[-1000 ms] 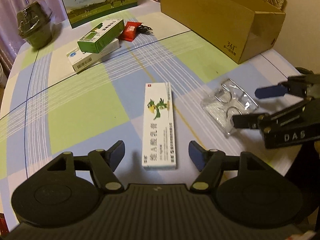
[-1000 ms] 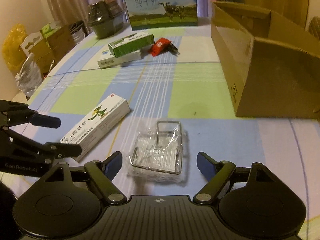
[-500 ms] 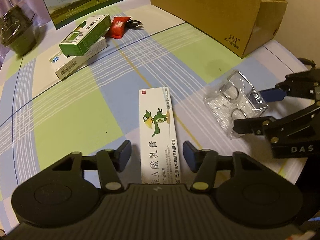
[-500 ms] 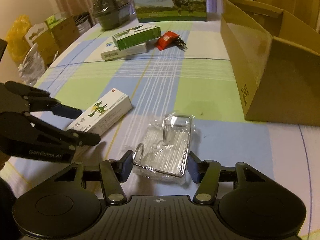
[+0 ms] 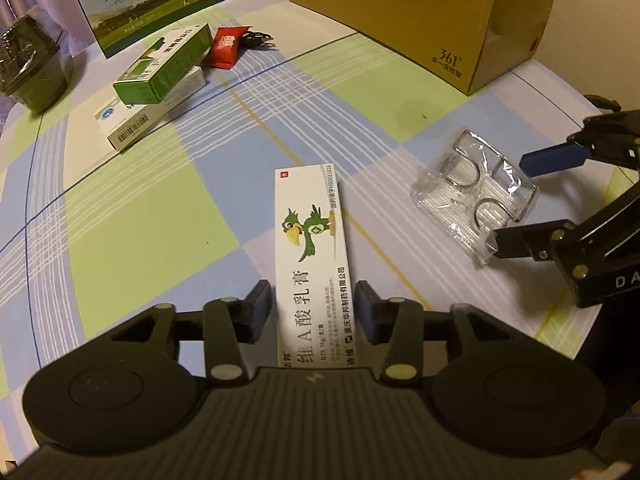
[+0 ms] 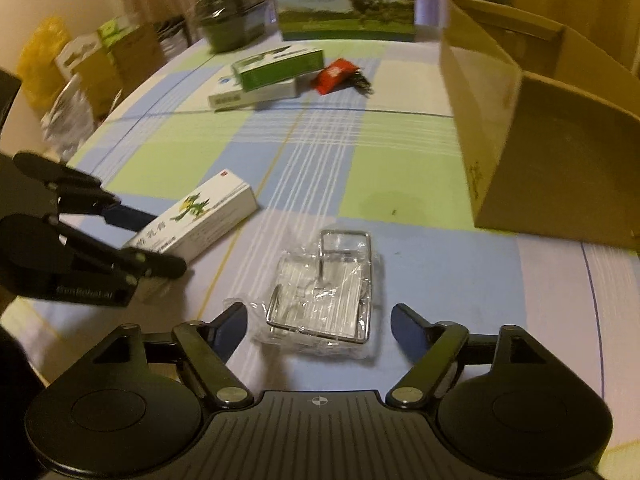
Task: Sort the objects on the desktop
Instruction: 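Lift the ointment box with the left tool while the right tool lifts the wire rack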
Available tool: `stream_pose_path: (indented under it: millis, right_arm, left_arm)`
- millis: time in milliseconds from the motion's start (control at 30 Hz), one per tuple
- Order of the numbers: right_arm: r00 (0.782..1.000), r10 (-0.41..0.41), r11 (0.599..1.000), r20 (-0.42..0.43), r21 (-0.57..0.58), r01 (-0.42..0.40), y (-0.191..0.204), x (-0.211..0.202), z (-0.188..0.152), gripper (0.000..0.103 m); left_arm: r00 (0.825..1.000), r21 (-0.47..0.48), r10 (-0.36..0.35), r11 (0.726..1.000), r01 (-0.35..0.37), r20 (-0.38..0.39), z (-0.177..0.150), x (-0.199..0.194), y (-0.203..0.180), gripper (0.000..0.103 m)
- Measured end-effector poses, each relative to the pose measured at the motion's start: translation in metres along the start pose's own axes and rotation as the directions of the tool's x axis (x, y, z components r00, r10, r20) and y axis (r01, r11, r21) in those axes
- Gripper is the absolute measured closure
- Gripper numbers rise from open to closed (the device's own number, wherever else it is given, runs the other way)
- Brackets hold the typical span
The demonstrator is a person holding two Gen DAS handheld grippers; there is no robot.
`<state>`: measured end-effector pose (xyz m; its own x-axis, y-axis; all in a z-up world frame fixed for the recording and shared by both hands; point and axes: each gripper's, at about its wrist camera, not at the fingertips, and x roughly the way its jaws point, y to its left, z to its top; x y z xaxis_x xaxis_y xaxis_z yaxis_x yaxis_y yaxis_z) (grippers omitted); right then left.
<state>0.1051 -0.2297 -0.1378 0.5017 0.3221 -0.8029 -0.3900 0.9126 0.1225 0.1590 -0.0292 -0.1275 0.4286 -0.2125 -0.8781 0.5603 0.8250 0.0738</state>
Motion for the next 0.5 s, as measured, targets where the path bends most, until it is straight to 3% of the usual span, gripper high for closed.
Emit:
stream_pose_path:
  millis: [333, 400, 500]
  right_arm:
    - [1.000, 0.010, 0.997, -0.001, 0.079, -0.010, -0.002, 0.013, 0.008, 0.025]
    - [1.000, 0.019, 0.997, 0.000, 0.078, -0.019, -0.002, 0.016, 0.009, 0.039]
    - [1.000, 0.024, 0.998, -0.002, 0.061, -0.024, -0.002, 0.017, 0.009, 0.043]
  left_arm:
    - [1.000, 0.006, -0.002, 1.000, 0.002, -0.001, 0.004, 0.004, 0.005, 0.058]
    - [1.000, 0.012, -0.005, 1.000, 0.005, -0.002, 0.005, 0.006, 0.005, 0.058]
    - [1.000, 0.018, -0.007, 1.000, 0.007, -0.003, 0.007, 0.008, 0.005, 0.059]
